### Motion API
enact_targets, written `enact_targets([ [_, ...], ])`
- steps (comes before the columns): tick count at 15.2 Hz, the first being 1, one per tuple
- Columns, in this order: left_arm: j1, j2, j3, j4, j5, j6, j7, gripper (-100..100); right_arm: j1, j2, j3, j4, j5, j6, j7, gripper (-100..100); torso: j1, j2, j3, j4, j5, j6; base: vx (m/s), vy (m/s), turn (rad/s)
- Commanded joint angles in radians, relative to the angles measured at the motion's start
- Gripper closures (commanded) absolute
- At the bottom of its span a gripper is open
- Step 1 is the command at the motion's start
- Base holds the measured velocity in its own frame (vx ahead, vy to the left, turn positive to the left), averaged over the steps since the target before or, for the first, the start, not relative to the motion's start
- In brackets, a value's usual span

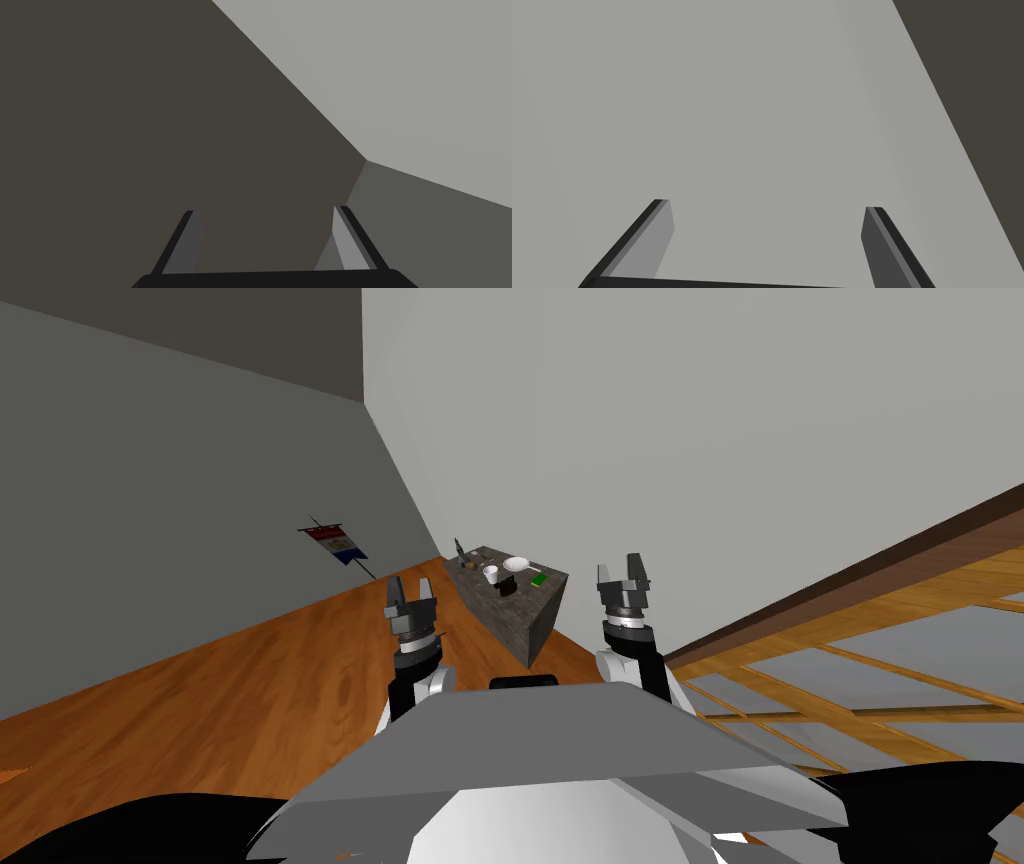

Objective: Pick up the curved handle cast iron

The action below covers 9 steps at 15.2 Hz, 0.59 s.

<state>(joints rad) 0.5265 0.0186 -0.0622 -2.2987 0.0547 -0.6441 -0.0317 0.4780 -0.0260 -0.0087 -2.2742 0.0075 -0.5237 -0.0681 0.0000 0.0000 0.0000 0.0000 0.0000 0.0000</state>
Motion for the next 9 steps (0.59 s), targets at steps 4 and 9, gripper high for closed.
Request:
enact_targets([
  [4,-0.020,0.082,-0.005,0.039,-0.018,0.010,-0.015,-100,0.000,0.000,0.000,0.000,0.000,0.000,0.000,0,0.001,0.000,0.000,0.000,0.000,0.000,0.006,0.004,-0.041],
  [9,-0.068,0.141,-0.015,0.130,-0.060,0.032,-0.050,-100,0.000,0.000,0.000,0.000,0.000,0.000,0.000,0,0.001,-0.002,-0.001,0.000,0.000,0.000,0.019,0.013,-0.099],
])
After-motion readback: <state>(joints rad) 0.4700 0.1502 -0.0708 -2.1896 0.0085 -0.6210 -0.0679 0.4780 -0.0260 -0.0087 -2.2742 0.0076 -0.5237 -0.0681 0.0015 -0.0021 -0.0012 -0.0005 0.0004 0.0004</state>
